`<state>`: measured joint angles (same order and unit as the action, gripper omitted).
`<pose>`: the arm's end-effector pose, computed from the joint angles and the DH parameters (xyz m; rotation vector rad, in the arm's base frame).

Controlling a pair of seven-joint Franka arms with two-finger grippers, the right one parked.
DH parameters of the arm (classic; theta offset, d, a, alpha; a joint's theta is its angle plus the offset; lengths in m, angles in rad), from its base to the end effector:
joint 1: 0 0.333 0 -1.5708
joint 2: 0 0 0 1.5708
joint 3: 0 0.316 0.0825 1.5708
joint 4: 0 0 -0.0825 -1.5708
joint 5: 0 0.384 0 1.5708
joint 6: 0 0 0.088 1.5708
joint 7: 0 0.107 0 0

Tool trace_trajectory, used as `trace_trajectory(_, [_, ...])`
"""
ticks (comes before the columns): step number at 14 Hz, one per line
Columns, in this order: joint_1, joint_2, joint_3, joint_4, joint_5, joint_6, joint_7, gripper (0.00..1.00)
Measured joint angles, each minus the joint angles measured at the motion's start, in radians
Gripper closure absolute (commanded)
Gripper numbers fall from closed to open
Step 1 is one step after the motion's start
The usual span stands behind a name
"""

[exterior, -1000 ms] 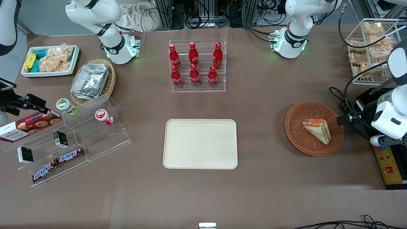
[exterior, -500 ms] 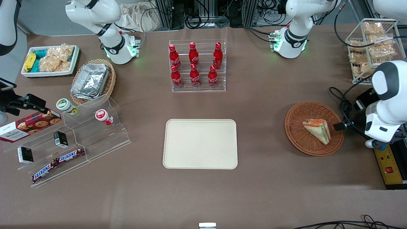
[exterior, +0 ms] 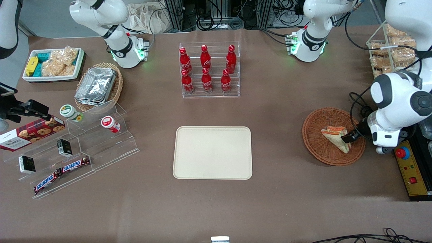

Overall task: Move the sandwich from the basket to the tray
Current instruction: 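Move the left gripper over the wrapped sandwich in the wicker basket, then lower the left gripper and close it on the wrapped sandwich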

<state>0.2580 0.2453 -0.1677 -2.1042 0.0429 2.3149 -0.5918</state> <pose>0.5699 0.0539 0.3004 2.9718 1.0127 -0.0503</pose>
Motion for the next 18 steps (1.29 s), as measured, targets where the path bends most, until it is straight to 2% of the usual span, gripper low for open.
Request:
trace_trajectory(3, [0.005,0.031,0.001,-0.037,0.000,0.083,-0.022,0.03])
trace_trajectory(5, [0.019,0.061,0.002,-0.045,0.000,0.130,-0.023,0.14])
trace_trajectory(8, [0.024,0.090,0.002,-0.045,0.000,0.150,-0.024,0.48])
trace_trajectory(11, [0.018,0.089,-0.010,-0.045,0.000,0.147,-0.049,0.89])
trace_trajectory(12, [0.010,0.086,-0.013,-0.044,0.000,0.137,-0.053,0.98])
trace_trajectory(15, [-0.003,0.043,-0.031,-0.004,0.001,-0.002,-0.057,1.00])
trace_trajectory(18, [-0.004,-0.046,-0.063,0.169,0.001,-0.293,-0.056,1.00])
